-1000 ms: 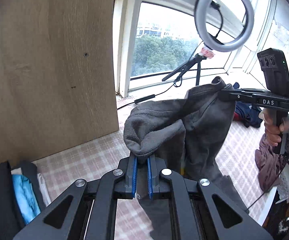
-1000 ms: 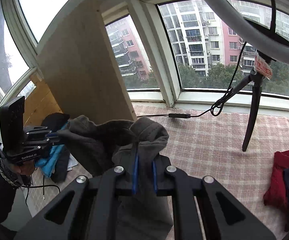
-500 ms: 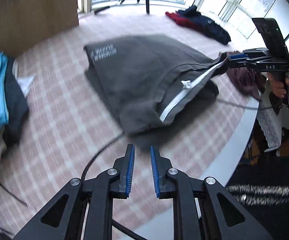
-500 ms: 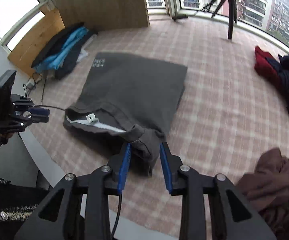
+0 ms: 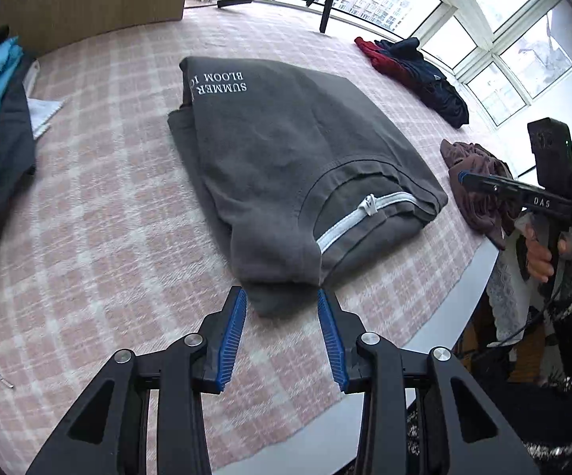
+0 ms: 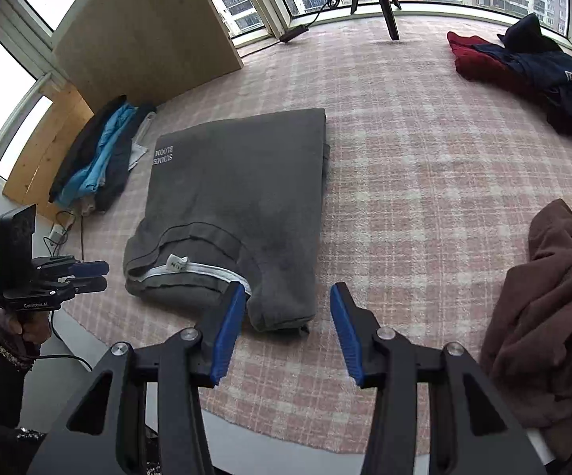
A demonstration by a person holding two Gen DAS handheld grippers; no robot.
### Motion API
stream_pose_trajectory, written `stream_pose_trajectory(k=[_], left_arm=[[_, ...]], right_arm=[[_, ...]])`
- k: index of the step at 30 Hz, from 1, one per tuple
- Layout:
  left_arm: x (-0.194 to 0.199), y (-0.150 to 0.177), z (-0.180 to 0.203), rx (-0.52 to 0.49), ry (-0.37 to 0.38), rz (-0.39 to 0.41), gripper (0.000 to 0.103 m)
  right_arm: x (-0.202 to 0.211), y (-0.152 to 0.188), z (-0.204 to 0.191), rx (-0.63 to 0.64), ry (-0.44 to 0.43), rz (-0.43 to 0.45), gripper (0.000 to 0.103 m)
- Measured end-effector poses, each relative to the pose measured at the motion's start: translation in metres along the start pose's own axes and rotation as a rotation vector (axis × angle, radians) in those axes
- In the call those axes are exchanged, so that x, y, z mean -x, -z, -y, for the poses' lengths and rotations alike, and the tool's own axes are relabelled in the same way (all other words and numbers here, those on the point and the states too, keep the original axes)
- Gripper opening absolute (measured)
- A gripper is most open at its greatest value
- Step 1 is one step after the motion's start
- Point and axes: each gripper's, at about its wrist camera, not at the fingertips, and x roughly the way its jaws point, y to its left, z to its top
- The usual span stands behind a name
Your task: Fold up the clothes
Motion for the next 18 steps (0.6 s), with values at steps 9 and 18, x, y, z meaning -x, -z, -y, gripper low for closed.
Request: stream_pose_trajectory(k=[9, 18], left_arm=[[-0.023, -0.010, -0.012, 0.036, 0.015, 0.012, 0.033], [-0.003, -0.010, -0.001, -0.024, 0.020, 0.065, 0.005]], right_arm=[[-0.035, -0.002, 0.012, -0.076, -0.064, -0.054, 0.044], [-0.033, -0.009, 0.001, -0.025, -0.085, -0.064, 0.023]])
